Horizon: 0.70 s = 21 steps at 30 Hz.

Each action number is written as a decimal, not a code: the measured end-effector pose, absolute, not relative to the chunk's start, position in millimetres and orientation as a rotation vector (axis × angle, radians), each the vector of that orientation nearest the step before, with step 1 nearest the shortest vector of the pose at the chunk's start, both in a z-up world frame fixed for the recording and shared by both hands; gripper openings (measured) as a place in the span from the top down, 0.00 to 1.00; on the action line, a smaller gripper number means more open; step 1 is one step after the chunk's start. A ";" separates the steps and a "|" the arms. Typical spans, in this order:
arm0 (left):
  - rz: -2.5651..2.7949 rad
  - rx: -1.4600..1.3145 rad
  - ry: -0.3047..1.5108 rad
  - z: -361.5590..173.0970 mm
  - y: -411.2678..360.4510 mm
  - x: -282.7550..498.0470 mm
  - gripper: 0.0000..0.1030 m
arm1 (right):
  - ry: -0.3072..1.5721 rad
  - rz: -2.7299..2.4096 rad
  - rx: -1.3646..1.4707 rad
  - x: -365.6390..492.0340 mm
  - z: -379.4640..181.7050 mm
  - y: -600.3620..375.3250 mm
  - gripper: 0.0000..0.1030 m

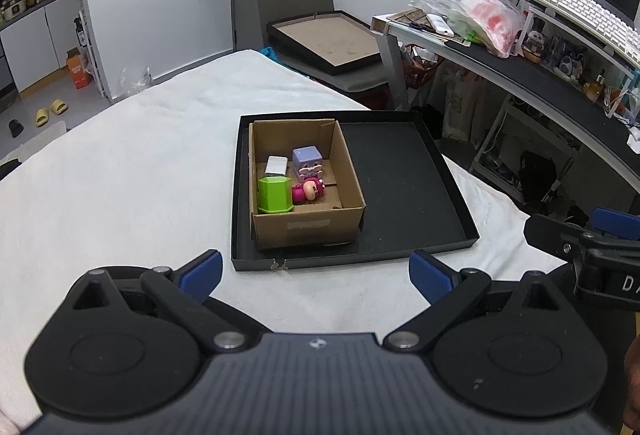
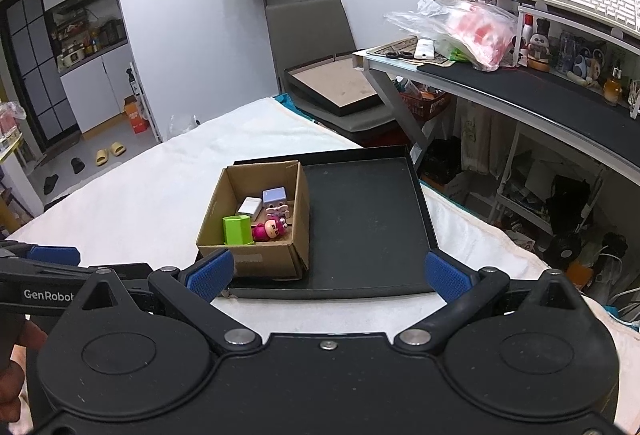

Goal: Organize rigid objects

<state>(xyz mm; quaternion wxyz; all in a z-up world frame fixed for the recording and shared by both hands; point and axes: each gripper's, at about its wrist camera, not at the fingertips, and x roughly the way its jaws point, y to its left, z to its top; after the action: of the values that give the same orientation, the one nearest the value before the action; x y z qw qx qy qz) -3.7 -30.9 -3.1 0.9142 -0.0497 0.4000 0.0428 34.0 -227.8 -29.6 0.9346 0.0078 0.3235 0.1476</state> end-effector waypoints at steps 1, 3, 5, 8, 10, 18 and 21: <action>0.087 -0.102 0.825 -3.4 -31.2 -3.7 0.04 | 0.660 0.301 0.017 33.7 -29.3 -228.1 0.00; 0.083 -0.101 0.826 -3.9 -32.4 -3.7 0.04 | 0.657 0.300 0.017 34.4 -28.8 -228.7 0.00; 0.084 -0.099 0.826 -3.8 -33.4 -3.5 0.04 | 0.655 0.302 0.021 33.9 -28.6 -229.7 0.00; 0.083 -0.098 0.821 -4.0 -34.0 -4.6 0.04 | 0.658 0.301 0.028 35.6 -29.1 -230.7 0.00; 0.085 -0.104 0.820 -4.8 -33.4 -4.5 0.04 | 0.660 0.301 0.027 36.0 -30.0 -230.0 0.00; 0.074 -0.105 0.809 -5.7 -32.4 -4.2 0.04 | 0.663 0.306 0.016 37.9 -31.2 -227.8 0.00; 0.059 -0.107 0.797 -5.2 -31.3 -4.2 0.04 | 0.661 0.309 0.027 37.9 -30.4 -227.8 0.00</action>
<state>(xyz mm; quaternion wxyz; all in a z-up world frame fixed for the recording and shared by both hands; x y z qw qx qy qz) -4.2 -31.3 -5.2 0.9199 -0.0521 0.3876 0.0287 37.9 -227.8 -30.4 0.9342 0.0133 0.3230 0.1510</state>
